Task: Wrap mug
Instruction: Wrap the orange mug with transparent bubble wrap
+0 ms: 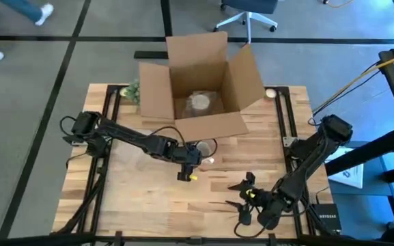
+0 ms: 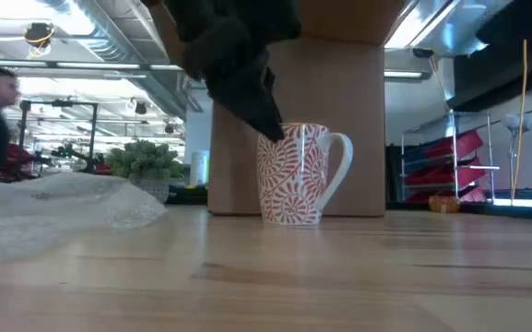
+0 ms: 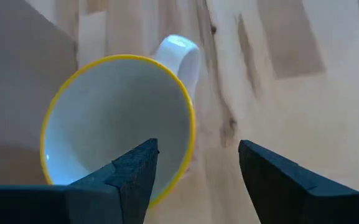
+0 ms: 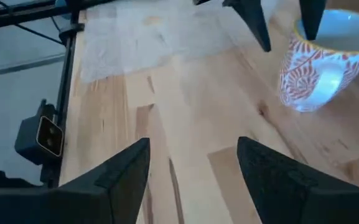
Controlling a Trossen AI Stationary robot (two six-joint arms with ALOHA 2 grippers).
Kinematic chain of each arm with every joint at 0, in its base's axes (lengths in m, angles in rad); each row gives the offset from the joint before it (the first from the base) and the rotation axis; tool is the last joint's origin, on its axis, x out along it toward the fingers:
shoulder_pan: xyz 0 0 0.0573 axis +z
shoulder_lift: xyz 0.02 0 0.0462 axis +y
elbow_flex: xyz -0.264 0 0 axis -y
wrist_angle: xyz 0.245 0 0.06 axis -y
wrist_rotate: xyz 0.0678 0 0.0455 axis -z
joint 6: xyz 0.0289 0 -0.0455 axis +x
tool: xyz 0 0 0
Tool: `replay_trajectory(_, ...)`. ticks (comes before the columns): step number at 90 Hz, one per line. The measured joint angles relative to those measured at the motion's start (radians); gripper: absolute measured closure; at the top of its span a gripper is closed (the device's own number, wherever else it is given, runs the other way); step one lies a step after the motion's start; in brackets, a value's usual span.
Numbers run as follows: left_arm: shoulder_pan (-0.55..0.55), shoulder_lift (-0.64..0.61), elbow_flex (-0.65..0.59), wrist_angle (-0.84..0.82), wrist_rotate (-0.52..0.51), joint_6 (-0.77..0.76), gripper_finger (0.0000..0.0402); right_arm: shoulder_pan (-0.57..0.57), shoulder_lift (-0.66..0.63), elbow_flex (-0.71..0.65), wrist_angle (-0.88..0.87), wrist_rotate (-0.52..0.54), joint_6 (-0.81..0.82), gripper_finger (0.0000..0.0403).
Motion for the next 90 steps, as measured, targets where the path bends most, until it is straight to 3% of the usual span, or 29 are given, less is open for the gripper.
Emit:
replay_trajectory(19, 0.013, 0.047, -0.001, -0.013, 0.032, 0.016, 0.0214, 0.0, 0.008, 0.0, 0.014, 0.012, -0.005, 0.0176)
replay_trajectory(49, -0.002, 0.047, -0.001, -0.035, 0.038, -0.052, 0.0387, 0.0, 0.008, 0.0, 0.009, 0.029, -0.011, 0.0176)
replay_trajectory(61, -0.051, 0.043, 0.055, -0.094, 0.028, -0.145, 0.0394, 0.0, 0.008, 0.0, 0.006, 0.03, -0.012, 0.0176)
replay_trajectory(79, -0.191, 0.016, 0.208, -0.359, -0.024, -0.333, 0.0397, -0.013, 0.012, 0.0, 0.016, 0.042, -0.013, 0.0176)
replay_trajectory(90, -0.281, -0.012, 0.233, -0.517, -0.05, -0.482, 0.0398, -0.052, 0.053, 0.001, 0.103, -0.019, -0.093, 0.0176)
